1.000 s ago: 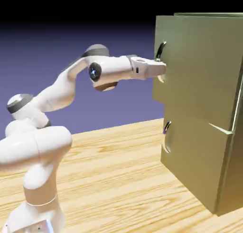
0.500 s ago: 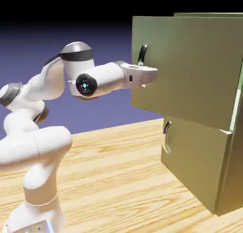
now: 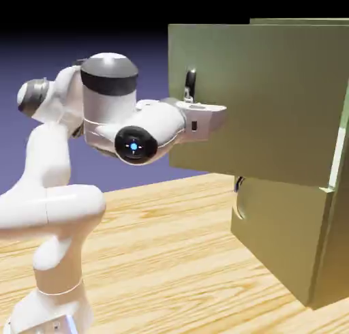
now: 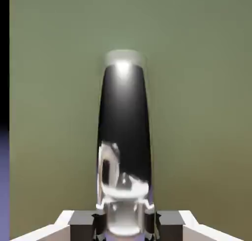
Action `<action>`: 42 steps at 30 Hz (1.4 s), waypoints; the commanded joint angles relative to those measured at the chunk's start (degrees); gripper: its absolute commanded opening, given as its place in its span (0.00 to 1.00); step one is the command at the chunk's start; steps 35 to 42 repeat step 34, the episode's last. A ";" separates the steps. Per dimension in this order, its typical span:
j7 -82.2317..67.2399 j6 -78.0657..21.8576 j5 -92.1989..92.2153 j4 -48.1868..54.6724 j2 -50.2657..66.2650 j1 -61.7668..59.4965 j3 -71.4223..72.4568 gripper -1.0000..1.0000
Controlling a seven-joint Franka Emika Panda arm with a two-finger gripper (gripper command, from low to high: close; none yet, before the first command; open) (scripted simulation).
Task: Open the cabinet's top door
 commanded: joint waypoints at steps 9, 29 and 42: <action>-17.32 -10.89 -18.96 13.93 -18.69 -11.39 4.62 0.00; -26.97 -7.02 -48.20 46.28 -60.23 -16.44 19.14 0.00; -24.34 -5.85 -51.75 52.05 -68.13 -14.40 20.57 1.00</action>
